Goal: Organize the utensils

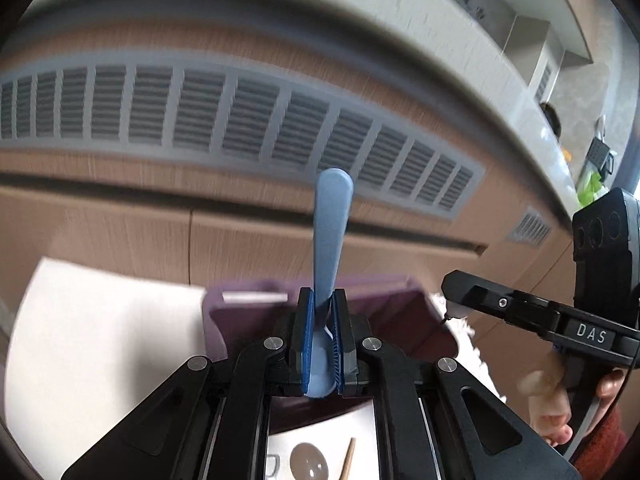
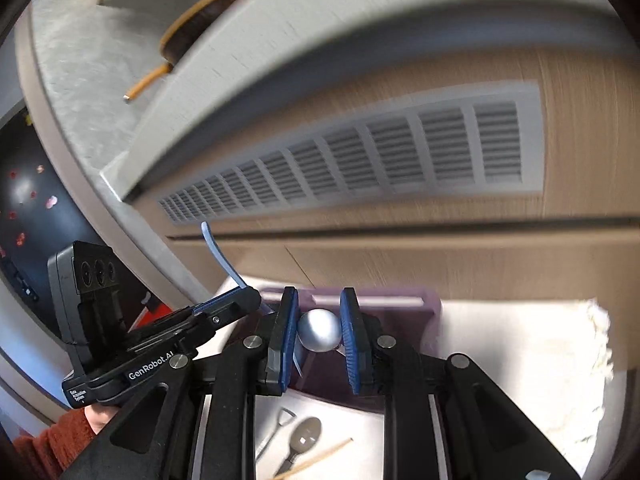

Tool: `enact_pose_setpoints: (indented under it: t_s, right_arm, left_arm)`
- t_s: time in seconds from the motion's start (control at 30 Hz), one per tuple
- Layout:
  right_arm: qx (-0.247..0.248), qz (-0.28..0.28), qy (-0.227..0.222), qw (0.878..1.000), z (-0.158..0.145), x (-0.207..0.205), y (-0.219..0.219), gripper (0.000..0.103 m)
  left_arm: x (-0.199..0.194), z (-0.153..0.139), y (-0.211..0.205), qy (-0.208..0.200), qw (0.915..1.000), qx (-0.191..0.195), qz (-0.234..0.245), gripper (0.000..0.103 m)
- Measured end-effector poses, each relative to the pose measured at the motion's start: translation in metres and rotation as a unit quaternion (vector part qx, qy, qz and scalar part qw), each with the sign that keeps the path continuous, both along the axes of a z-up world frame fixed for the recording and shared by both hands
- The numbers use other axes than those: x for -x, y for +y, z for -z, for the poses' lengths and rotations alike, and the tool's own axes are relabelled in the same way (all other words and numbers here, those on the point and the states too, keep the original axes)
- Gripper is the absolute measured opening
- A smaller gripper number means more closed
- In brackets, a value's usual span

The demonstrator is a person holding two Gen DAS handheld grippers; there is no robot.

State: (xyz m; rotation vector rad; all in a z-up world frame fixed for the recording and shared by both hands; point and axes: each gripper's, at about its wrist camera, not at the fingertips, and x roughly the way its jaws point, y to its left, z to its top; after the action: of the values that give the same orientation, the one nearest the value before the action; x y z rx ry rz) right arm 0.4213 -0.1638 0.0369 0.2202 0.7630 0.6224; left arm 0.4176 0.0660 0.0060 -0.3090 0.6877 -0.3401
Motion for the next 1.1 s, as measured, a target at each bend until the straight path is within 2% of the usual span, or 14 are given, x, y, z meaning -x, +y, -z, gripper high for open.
enact_pose_setpoints:
  t_s: [0.07,0.17,0.23,0.33,0.43,0.5,0.53,0.57,0.6,0.67,0.73,0.87,0.93,1.1]
  right_arm:
    - [0.007,-0.004,0.016,1.000,0.010,-0.002,-0.001,0.022]
    - [0.007,0.002,0.014,1.000,0.012,0.002,-0.006,0.022]
    - [0.003,0.010,-0.003,1.000,0.001,0.011,-0.013,0.022]
    - [0.015,0.021,-0.052,0.998,-0.019,0.031,-0.020,0.022]
    - [0.102,0.010,-0.115,0.988,-0.036,0.069,-0.017,0.022]
    - [0.176,-0.009,-0.133,0.975,-0.031,0.092,-0.013,0.022]
    - [0.193,-0.017,-0.132,0.972,-0.027,0.099,-0.012,0.022]
    - [0.212,-0.039,-0.116,0.969,-0.015,0.112,-0.013,0.022]
    - [0.215,-0.051,-0.105,0.970,-0.008,0.117,-0.014,0.021]
    - [0.220,-0.082,-0.054,0.970,0.018,0.133,-0.024,0.021]
    - [0.228,-0.096,-0.029,0.968,0.037,0.146,-0.033,0.021]
    - [0.253,-0.070,0.022,0.965,0.080,0.176,-0.059,0.021]
    - [0.253,-0.058,0.041,0.965,0.091,0.186,-0.069,0.021]
    - [0.268,-0.051,0.045,0.961,0.105,0.212,-0.078,0.021]
  left_arm:
    - [-0.003,0.007,-0.002,0.018,0.9998,0.001,0.001,0.011]
    - [0.000,0.010,-0.001,0.036,0.9992,0.016,0.001,0.011]
    - [0.008,0.001,0.003,0.030,0.9990,0.034,0.000,0.012]
    - [0.038,-0.018,0.007,0.005,0.9995,0.031,-0.010,0.013]
    - [0.063,-0.031,0.011,-0.011,0.9995,0.005,-0.028,0.015]
    - [0.075,-0.030,0.009,-0.010,0.9992,-0.023,-0.031,0.016]
    - [0.082,-0.028,0.009,-0.006,0.9992,-0.027,-0.029,0.016]
    - [0.088,-0.025,0.009,0.000,0.9992,-0.028,-0.027,0.016]
    - [0.096,-0.021,0.010,0.010,0.9993,-0.026,-0.025,0.016]
    - [0.115,-0.012,0.017,0.025,0.9992,-0.023,-0.021,0.016]
    - [0.133,-0.002,0.017,0.037,0.9988,-0.027,-0.014,0.016]
    - [0.163,0.023,0.010,0.066,0.9962,-0.058,0.000,0.016]
    - [0.173,0.036,0.008,0.082,0.9947,-0.062,0.001,0.016]
    - [0.199,0.061,0.011,0.111,0.9916,-0.066,0.007,0.016]
